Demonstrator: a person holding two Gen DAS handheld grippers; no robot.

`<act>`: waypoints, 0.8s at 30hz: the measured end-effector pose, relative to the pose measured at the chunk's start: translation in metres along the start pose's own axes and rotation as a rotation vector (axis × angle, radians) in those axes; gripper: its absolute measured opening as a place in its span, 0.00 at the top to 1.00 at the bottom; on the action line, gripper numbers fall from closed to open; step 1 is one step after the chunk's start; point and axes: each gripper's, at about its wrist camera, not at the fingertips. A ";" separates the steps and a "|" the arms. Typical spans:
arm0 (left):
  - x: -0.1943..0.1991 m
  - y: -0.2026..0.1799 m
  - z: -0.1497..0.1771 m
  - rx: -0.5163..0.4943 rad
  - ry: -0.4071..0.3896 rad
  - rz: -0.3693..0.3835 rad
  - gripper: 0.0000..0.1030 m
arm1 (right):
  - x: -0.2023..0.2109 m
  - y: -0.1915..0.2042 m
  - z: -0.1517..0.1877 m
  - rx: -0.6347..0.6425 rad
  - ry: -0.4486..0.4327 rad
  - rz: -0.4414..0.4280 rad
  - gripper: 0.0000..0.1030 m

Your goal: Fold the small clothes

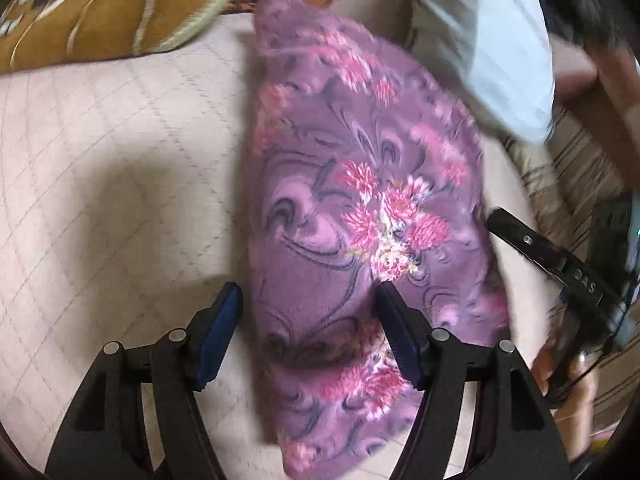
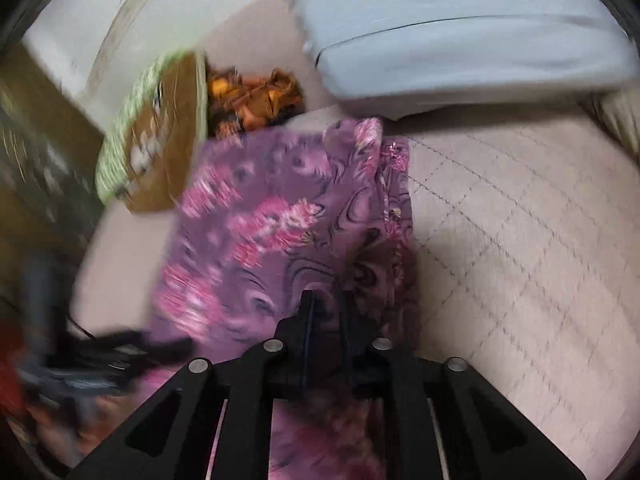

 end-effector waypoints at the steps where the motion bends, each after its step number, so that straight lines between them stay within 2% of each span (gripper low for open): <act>1: 0.011 0.007 -0.004 0.028 -0.021 0.031 0.33 | 0.016 -0.005 -0.003 -0.046 -0.044 -0.034 0.74; 2: 0.021 0.014 -0.008 0.046 -0.043 0.061 0.33 | 0.029 -0.015 -0.005 -0.089 -0.084 -0.053 0.68; 3: 0.027 0.019 -0.012 0.060 -0.052 0.078 0.33 | 0.038 -0.025 -0.006 -0.129 -0.109 -0.058 0.53; 4: 0.031 0.026 -0.017 0.077 -0.046 0.096 0.33 | 0.045 -0.037 -0.006 -0.172 -0.123 -0.060 0.48; 6: 0.026 0.035 -0.024 0.111 -0.001 0.133 0.33 | 0.048 -0.057 -0.002 -0.232 -0.103 -0.093 0.48; 10: 0.001 0.049 -0.026 0.193 0.081 0.211 0.33 | 0.025 -0.081 0.017 -0.323 -0.045 -0.178 0.48; 13: -0.011 0.055 -0.022 0.261 0.128 0.286 0.33 | 0.000 -0.076 0.023 -0.303 -0.010 -0.216 0.46; 15: -0.020 0.045 -0.023 0.283 0.144 0.311 0.33 | -0.009 -0.065 0.021 -0.259 -0.019 -0.251 0.38; 16: -0.022 0.042 -0.025 0.279 0.140 0.315 0.33 | -0.014 -0.058 0.018 -0.232 -0.005 -0.289 0.38; 18: -0.024 0.033 -0.031 0.260 0.140 0.305 0.26 | -0.023 -0.046 0.015 -0.195 0.045 -0.348 0.38; 20: -0.028 0.022 -0.036 0.242 0.134 0.288 0.23 | -0.033 -0.034 0.013 -0.140 0.088 -0.365 0.37; 23: -0.034 0.011 -0.041 0.222 0.128 0.270 0.22 | -0.039 -0.035 0.010 -0.155 0.080 -0.400 0.38; 24: -0.036 0.008 -0.042 0.224 0.118 0.269 0.22 | -0.041 -0.038 0.010 -0.181 0.071 -0.408 0.44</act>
Point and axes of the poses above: each gripper's, at about its wrist camera, not at the fingertips, and x roughly against the way its jaws point, y to its left, z to its underside, and after that the axes turned 1 degree about x, right-handed
